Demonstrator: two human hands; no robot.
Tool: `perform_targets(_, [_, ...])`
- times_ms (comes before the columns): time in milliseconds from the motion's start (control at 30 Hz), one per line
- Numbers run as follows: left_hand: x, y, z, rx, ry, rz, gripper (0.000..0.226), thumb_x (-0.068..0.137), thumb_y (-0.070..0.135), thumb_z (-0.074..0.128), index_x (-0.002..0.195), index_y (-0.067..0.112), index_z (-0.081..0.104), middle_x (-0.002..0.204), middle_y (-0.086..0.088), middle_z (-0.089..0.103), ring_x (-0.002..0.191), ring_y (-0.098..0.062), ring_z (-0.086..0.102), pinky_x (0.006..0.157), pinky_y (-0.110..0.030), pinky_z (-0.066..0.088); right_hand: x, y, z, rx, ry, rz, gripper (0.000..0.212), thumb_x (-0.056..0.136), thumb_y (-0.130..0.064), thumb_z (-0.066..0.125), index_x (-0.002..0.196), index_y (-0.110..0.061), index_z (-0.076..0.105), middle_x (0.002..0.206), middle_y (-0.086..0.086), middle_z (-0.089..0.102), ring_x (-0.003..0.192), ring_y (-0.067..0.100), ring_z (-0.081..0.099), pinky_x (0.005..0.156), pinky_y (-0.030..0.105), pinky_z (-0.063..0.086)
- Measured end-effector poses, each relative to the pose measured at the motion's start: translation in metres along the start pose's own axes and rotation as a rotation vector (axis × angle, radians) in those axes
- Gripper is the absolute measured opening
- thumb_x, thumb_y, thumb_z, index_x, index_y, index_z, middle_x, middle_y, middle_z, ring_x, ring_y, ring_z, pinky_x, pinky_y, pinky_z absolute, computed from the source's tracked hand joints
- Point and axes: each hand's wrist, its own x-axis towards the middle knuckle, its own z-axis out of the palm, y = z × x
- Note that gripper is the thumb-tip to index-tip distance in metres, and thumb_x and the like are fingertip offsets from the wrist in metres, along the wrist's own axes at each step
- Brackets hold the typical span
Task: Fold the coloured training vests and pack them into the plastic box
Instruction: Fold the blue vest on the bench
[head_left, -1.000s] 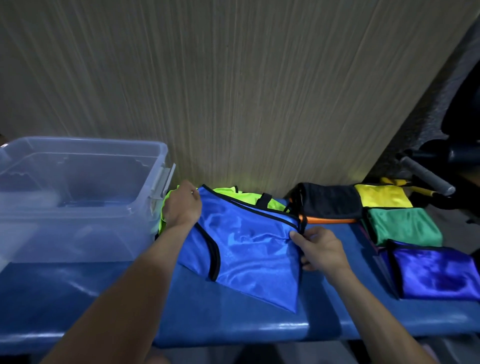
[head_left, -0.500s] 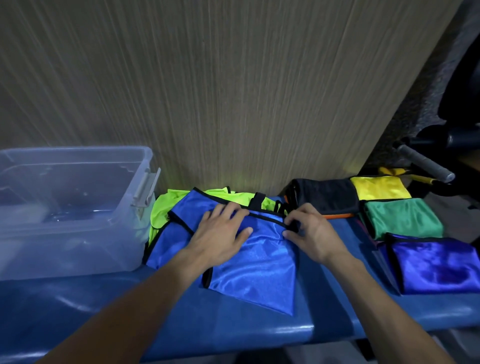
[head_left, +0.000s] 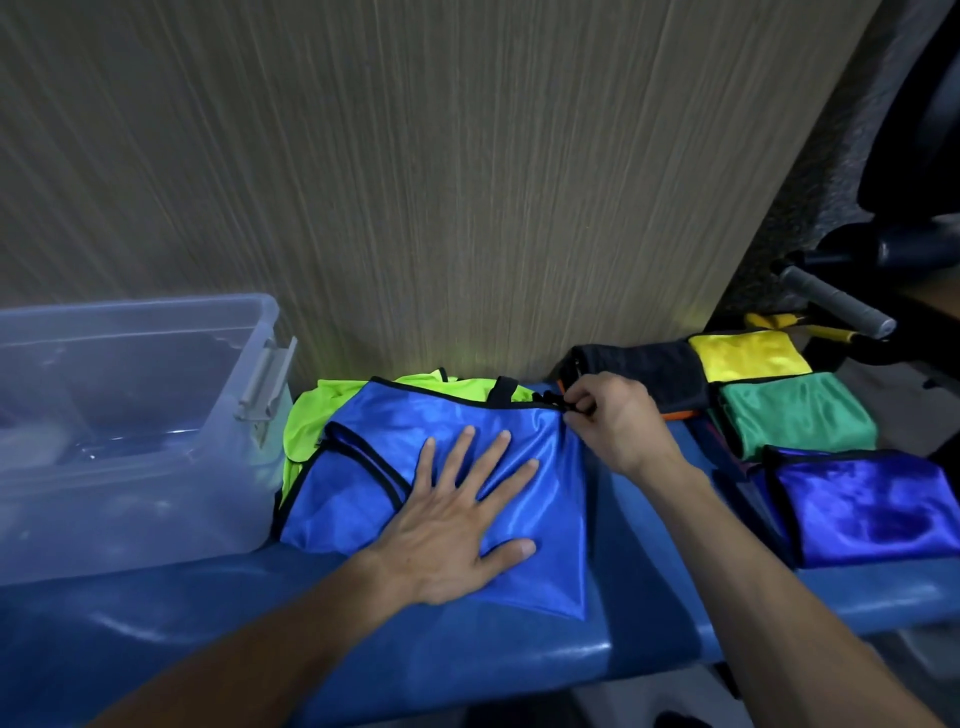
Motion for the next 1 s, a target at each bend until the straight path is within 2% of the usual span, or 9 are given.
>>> perform_targets(133, [-0.001, 0.0, -0.002, 0.007, -0.019, -0.08, 0.081, 0.092, 0.084, 0.016, 0.152, 0.048, -0.026, 0.162, 0.008, -0.035, 0.149, -0.034, -0.032, 0.118, -0.066, -0.01, 0.005, 0.0, 0.0, -0.146, -0.23, 0.033, 0.034, 0.087, -0.014, 0.07, 0.12, -0.023, 0.068, 0.114, 0.004, 0.061, 0.107, 0.027, 0.061, 0.087, 0.035, 0.049])
perform_targets(267, [-0.001, -0.008, -0.006, -0.02, 0.0, -0.155, 0.081, 0.09, 0.085, 0.015, 0.149, 0.051, -0.029, 0.164, 0.005, -0.032, 0.15, -0.039, -0.029, 0.116, -0.071, -0.009, 0.01, 0.006, -0.009, -0.283, -0.34, 0.145, 0.026, 0.085, -0.038, 0.073, 0.11, -0.031, 0.068, 0.107, 0.001, 0.067, 0.103, 0.027, 0.064, 0.08, 0.031, 0.049])
perform_targets(367, [-0.003, -0.014, -0.008, -0.045, 0.004, -0.196, 0.081, 0.09, 0.085, 0.015, 0.147, 0.052, -0.032, 0.165, 0.003, -0.03, 0.15, -0.041, -0.027, 0.116, -0.071, -0.011, 0.013, 0.002, -0.012, -0.298, -0.344, 0.163, 0.021, 0.085, -0.035, 0.069, 0.105, -0.029, 0.07, 0.103, 0.002, 0.068, 0.1, 0.028, 0.064, 0.077, 0.031, 0.047])
perform_targets(467, [-0.004, -0.015, -0.006, -0.036, -0.021, -0.201, 0.082, 0.089, 0.087, 0.015, 0.145, 0.052, -0.034, 0.164, 0.003, -0.032, 0.149, -0.041, -0.03, 0.115, -0.071, -0.012, 0.014, -0.01, -0.011, -0.26, -0.299, 0.163, 0.03, 0.083, -0.024, 0.063, 0.113, -0.026, 0.069, 0.11, 0.007, 0.067, 0.104, 0.033, 0.063, 0.078, 0.032, 0.048])
perform_targets(567, [-0.004, -0.013, -0.005, -0.028, -0.039, -0.221, 0.088, 0.085, 0.091, 0.014, 0.146, 0.051, -0.034, 0.164, 0.002, -0.033, 0.148, -0.04, -0.032, 0.114, -0.071, -0.013, 0.017, -0.027, -0.01, -0.286, -0.214, 0.164, 0.027, 0.087, -0.018, 0.059, 0.113, -0.014, 0.063, 0.116, 0.012, 0.06, 0.108, 0.039, 0.059, 0.077, 0.036, 0.044])
perform_targets(733, [-0.002, -0.013, -0.004, -0.015, -0.08, -0.292, 0.098, 0.077, 0.098, 0.01, 0.15, 0.047, -0.03, 0.163, 0.0, -0.034, 0.146, -0.041, -0.036, 0.113, -0.071, -0.016, 0.011, -0.045, 0.009, -0.328, -0.291, 0.199, 0.035, 0.095, -0.017, 0.052, 0.128, -0.005, 0.052, 0.134, 0.015, 0.044, 0.116, 0.041, 0.057, 0.092, 0.044, 0.047])
perform_targets(800, [0.0, -0.016, -0.007, -0.033, -0.074, -0.315, 0.096, 0.077, 0.097, 0.006, 0.152, 0.047, -0.027, 0.164, -0.001, -0.031, 0.147, -0.041, -0.033, 0.113, -0.071, -0.016, 0.011, -0.043, 0.011, -0.249, -0.287, 0.177, 0.036, 0.092, -0.017, 0.056, 0.127, -0.01, 0.055, 0.131, 0.014, 0.049, 0.116, 0.039, 0.057, 0.093, 0.042, 0.048])
perform_targets(900, [0.006, -0.03, -0.012, -0.059, -0.025, -0.375, 0.088, 0.08, 0.091, -0.003, 0.155, 0.046, -0.018, 0.166, 0.001, -0.025, 0.15, -0.04, -0.026, 0.115, -0.07, -0.014, 0.007, -0.036, 0.001, -0.08, -0.178, 0.122, 0.033, 0.087, -0.02, 0.066, 0.118, -0.02, 0.056, 0.113, 0.008, 0.061, 0.105, 0.032, 0.059, 0.079, 0.035, 0.044])
perform_targets(1000, [0.008, -0.053, -0.014, -0.029, -0.013, -0.472, 0.08, 0.088, 0.083, -0.003, 0.157, 0.045, -0.013, 0.168, 0.001, -0.021, 0.152, -0.04, -0.022, 0.117, -0.067, -0.014, -0.005, -0.026, -0.004, 0.035, -0.063, 0.274, 0.028, 0.09, -0.03, 0.068, 0.103, -0.012, 0.051, 0.092, 0.012, 0.068, 0.083, 0.032, 0.065, 0.067, 0.032, 0.045])
